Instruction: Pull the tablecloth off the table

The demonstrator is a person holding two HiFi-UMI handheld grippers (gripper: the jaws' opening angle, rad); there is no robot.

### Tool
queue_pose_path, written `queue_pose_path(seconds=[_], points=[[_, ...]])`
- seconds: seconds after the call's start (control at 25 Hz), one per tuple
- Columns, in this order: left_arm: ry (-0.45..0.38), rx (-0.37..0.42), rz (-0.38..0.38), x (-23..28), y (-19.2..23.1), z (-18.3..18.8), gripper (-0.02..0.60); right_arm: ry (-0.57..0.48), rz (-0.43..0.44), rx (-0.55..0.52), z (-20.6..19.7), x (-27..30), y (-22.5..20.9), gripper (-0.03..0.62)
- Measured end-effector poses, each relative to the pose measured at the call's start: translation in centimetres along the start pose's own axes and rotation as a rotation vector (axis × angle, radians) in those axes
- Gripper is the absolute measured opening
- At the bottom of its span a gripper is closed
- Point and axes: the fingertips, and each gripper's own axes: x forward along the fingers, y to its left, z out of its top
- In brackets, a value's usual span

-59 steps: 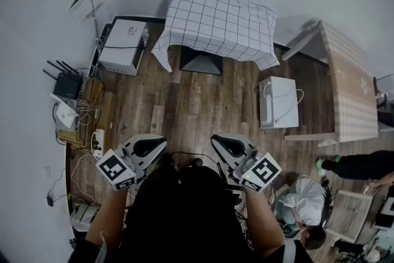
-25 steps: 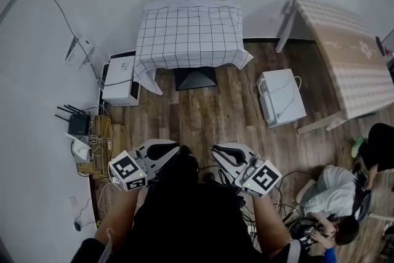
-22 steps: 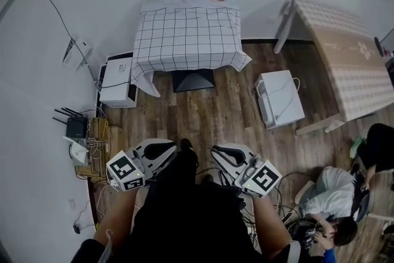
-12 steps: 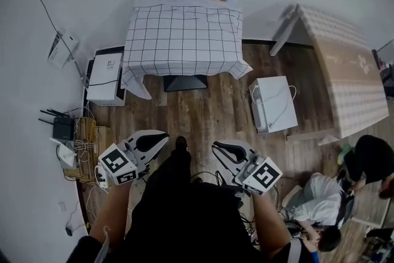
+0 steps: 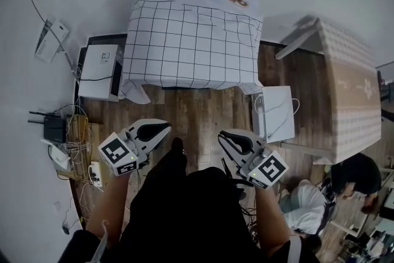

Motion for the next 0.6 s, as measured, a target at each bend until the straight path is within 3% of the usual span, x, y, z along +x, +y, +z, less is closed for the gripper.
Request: queue_pose_path(seconds=[0.32, 0.6], points=[[0.0, -0.025, 0.029, 2.1, 6.1, 1.4, 0.003, 0.044, 0.031, -0.027, 1.7, 4.7, -5.5, 0.022], [0.055, -0.015, 0.091, 6.0, 10.7, 1.9, 0.003, -0.007, 0.095, 0.004, 2.7, 8.0, -12.3, 0.021]])
